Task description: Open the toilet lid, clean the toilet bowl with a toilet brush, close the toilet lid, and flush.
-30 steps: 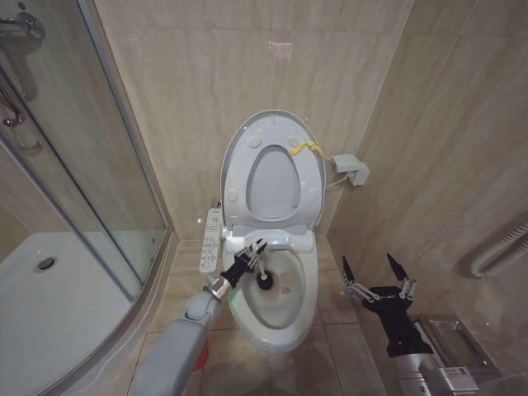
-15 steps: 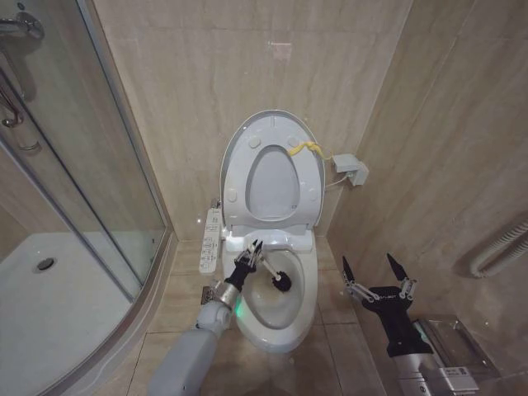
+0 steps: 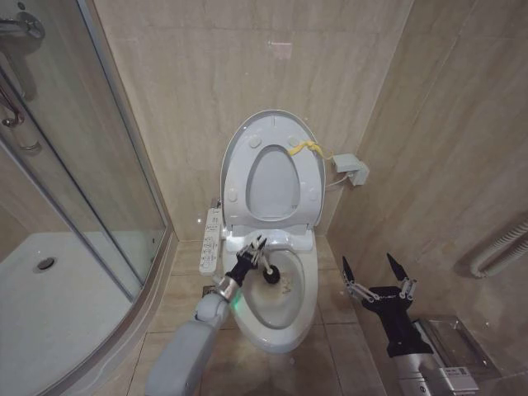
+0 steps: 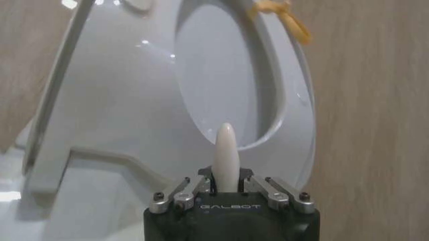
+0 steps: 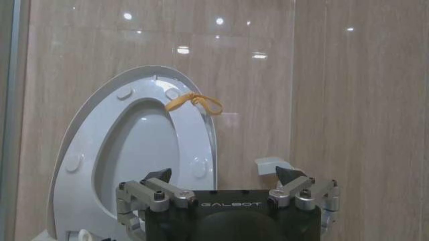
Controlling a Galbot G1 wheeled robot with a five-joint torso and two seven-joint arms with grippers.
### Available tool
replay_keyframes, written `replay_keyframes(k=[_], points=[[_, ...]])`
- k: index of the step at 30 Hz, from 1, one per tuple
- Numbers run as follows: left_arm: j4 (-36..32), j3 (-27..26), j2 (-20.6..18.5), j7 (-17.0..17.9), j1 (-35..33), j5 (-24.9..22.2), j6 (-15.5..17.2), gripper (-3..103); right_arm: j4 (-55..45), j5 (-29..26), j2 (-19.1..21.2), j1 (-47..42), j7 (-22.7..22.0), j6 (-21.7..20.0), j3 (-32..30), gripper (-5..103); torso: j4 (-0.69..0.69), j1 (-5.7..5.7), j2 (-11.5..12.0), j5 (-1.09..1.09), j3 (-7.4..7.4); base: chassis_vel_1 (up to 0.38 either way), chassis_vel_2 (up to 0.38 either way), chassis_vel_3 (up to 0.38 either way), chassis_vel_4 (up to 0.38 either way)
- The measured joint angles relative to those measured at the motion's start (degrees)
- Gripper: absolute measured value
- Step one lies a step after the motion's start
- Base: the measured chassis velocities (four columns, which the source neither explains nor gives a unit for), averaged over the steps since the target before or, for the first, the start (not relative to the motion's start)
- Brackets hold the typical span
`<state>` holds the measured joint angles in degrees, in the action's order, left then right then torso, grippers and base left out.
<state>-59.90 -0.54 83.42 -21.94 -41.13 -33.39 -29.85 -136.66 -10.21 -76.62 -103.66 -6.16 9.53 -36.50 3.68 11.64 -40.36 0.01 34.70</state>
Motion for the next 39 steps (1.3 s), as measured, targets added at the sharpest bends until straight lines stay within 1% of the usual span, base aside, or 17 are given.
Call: replay_keyframes(k=[1,3,7,9,13,16,22,23,24,27,30,33,34,35,37,38,39], points=[[1.34,0.94,0.37,-0.33,0.07,-3.35,0.06,22,0.0,0.0,0.0,0.0,0.0,0.0,0.0,100,-0.01,0.0,0.0,-0.01,0.0,0.0,0.0,0.0,0.0],[2.64,1.2,0.39,-1.29,-0.5,-3.96,0.12,22,0.0,0.0,0.0,0.0,0.0,0.0,0.0,100,-0.01,0.0,0.0,-0.01,-0.01,0.0,0.0,0.0,0.0],[3.62,-0.91,-1.43,-3.0,-1.47,9.21,-1.69,22,0.0,0.0,0.0,0.0,0.0,0.0,0.0,100,-0.03,-0.02,-0.02,-0.01,-0.02,0.0,0.0,0.0,0.0],[3.64,-1.53,-1.72,-3.51,-1.51,10.9,-2.14,22,0.0,0.0,0.0,0.0,0.0,0.0,0.0,100,-0.02,-0.02,-0.02,-0.02,-0.02,0.0,0.0,0.0,0.0],[1.08,-1.07,-2.26,-3.46,-2.01,5.71,-0.93,22,0.0,0.0,0.0,0.0,0.0,0.0,0.0,100,-0.02,0.0,0.0,-0.01,0.0,0.0,0.0,0.0,0.0],[-1.16,1.08,-1.51,-2.92,-2.33,-3.04,0.97,22,0.0,0.0,0.0,0.0,0.0,0.0,0.0,100,0.02,0.0,0.0,-0.02,0.0,0.0,0.0,0.0,0.0],[-2.1,2.14,-0.77,-2.5,-3.11,-8.8,2.61,22,0.0,0.0,0.0,0.0,0.0,0.0,0.0,100,-0.02,-0.01,0.0,-0.01,-0.01,0.0,0.0,0.0,0.0],[-0.55,1.65,-0.87,-2.77,-2.84,-5.13,1.57,22,0.0,0.0,0.0,0.0,0.0,0.0,0.0,100,-0.01,-0.01,-0.01,-0.01,-0.01,0.0,0.0,0.0,0.0],[-0.55,1.65,-0.87,-2.77,-2.84,-5.13,1.57,22,0.0,0.0,0.0,0.0,0.0,0.0,0.0,100,-0.01,-0.01,-0.01,-0.01,-0.01,0.0,0.0,0.0,0.0],[3.01,-0.19,-1.3,-4.0,-1.63,4.07,-1.81,22,0.0,0.0,0.0,0.0,0.0,0.0,0.0,100,-0.01,-0.01,-0.01,-0.01,-0.01,0.0,0.0,0.0,0.0],[4.88,-1.68,-1.19,-4.6,-0.66,9.88,-4.03,22,0.0,0.0,0.0,0.0,0.0,0.0,0.0,100,-0.02,-0.01,0.0,-0.01,0.0,0.0,0.0,0.0,0.0],[5.76,-2.22,-0.96,-4.68,0.29,11.42,-5.74,22,0.0,0.0,0.0,0.0,0.0,0.0,0.0,100,0.01,0.0,0.0,-0.01,-0.01,0.0,0.0,0.0,0.0],[5.82,-1.62,-0.89,-4.21,0.39,8.5,-6.19,22,0.0,0.0,0.0,0.0,0.0,0.0,0.0,100,0.01,-0.01,0.0,0.0,-0.01,0.0,0.0,0.0,0.0],[5.82,-1.62,-0.89,-4.21,0.39,8.5,-6.19,22,0.0,0.0,0.0,0.0,0.0,0.0,0.0,100,0.01,-0.01,0.0,0.0,-0.01,0.0,0.0,0.0,0.0],[4.69,0.99,-0.43,-1.58,-0.4,-1.72,-5.62,22,0.0,0.0,0.0,0.0,0.0,0.0,0.0,100,-0.01,0.0,0.0,-0.01,0.0,0.0,0.0,0.0,0.0],[3.0,2.04,-0.07,-0.15,-1.24,-7.66,-3.92,22,0.0,0.0,0.0,0.0,0.0,0.0,0.0,100,0.0,0.0,0.0,-0.03,0.0,0.0,0.0,0.0,0.0],[3.0,2.04,-0.07,-0.15,-1.24,-7.66,-3.92,22,0.0,0.0,0.0,0.0,0.0,0.0,0.0,100,0.0,0.0,0.0,-0.03,0.0,0.0,0.0,0.0,0.0]])
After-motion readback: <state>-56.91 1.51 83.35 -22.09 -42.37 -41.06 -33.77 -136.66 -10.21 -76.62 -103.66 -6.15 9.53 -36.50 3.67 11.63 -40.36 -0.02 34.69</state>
